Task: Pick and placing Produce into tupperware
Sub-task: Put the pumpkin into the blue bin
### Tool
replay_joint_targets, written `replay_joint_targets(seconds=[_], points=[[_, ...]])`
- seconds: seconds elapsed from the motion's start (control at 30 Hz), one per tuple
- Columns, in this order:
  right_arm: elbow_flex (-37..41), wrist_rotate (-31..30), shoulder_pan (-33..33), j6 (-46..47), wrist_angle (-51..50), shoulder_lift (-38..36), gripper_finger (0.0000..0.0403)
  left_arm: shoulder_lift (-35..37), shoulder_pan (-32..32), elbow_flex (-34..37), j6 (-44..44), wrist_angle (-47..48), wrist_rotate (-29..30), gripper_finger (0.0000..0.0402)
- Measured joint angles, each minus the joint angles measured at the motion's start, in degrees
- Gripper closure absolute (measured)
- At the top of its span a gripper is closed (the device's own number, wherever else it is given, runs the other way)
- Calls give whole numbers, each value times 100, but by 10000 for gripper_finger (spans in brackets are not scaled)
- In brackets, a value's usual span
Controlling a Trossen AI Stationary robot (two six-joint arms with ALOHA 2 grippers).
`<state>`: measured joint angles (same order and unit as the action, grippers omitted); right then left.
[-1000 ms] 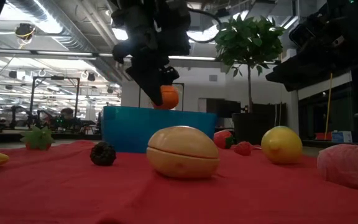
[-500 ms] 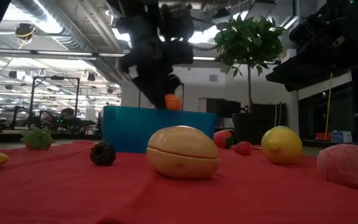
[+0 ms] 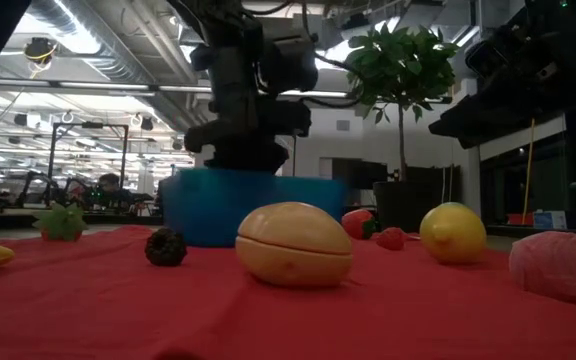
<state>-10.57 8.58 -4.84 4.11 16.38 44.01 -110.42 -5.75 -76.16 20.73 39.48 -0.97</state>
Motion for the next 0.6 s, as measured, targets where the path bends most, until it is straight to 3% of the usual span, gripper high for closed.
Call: replay_joint_targets(seconds=[0.37, 0.6], points=[[0, 0, 0, -8, -2, 0, 254, 11, 119, 0, -48, 60, 104, 161], [0, -2, 0, -7, -2, 0, 254, 101, 205, 2, -60, 74, 847, 145]])
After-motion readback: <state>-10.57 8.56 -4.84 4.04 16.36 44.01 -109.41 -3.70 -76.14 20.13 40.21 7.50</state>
